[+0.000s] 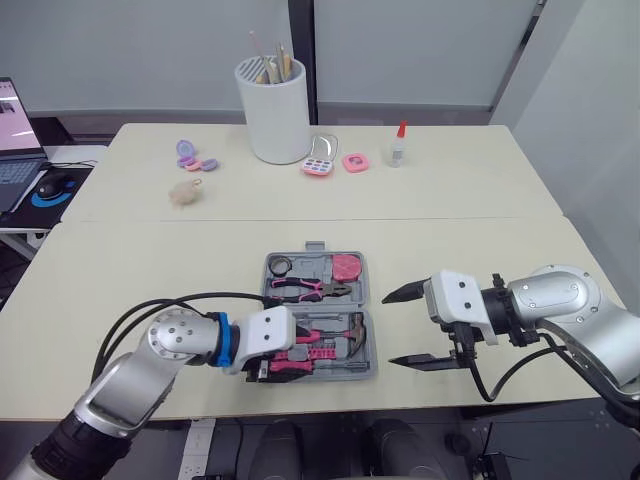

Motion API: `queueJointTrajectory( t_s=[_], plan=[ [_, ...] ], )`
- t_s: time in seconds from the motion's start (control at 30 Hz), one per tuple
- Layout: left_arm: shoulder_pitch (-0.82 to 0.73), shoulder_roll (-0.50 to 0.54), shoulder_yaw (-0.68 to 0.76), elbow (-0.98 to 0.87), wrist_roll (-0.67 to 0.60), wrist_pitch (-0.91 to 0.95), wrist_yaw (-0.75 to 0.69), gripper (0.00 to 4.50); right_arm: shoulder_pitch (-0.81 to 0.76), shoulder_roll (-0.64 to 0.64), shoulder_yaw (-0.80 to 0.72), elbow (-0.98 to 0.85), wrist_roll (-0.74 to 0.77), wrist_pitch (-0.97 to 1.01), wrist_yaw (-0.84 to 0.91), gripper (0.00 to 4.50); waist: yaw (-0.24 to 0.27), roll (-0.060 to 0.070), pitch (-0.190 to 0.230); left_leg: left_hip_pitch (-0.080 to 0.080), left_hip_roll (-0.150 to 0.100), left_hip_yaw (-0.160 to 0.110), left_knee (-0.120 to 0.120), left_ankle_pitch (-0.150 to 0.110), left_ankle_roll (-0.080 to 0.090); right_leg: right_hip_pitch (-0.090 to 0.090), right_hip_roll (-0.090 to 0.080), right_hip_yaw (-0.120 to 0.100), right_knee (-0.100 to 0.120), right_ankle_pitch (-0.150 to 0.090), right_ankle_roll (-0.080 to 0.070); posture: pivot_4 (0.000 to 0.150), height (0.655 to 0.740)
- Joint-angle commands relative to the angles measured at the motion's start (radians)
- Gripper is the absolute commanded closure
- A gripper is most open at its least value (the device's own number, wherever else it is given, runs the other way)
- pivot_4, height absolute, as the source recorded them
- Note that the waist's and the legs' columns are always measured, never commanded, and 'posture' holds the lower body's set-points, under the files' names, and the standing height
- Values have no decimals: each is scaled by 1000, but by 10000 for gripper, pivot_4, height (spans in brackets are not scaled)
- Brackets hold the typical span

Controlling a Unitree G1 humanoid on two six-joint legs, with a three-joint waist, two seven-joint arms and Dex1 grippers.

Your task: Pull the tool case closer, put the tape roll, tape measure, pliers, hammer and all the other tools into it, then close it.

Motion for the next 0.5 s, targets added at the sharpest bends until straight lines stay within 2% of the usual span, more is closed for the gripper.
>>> queueJointTrajectory(
  t_s=[0.03, 0.23, 0.5],
  plan=[
    [31, -4, 18, 30, -28, -62, -34, 23841, -20, 3, -7, -4, -9, -18, -1, 0, 0, 0, 0, 0, 0, 0, 0, 0, 0, 0, 0, 0, 0, 0, 0, 1500, 7400],
    [38, -53, -35, 109, 38, -132, -1, 44036, -19, 6, -12, 0, -16, -17, -4, 0, 1, 0, 0, 0, 0, 0, 0, 0, 0, 0, 0, 0, 0, 0, -1, 1500, 7400],
    [34, -101, -102, 226, 120, -194, 11, 44824, -15, 5, -16, -4, -14, -7, -11, 0, 1, 0, 0, 0, 0, 0, 0, 0, 0, 0, 0, 0, 0, 2, -3, 1500, 7400]
  ],
)
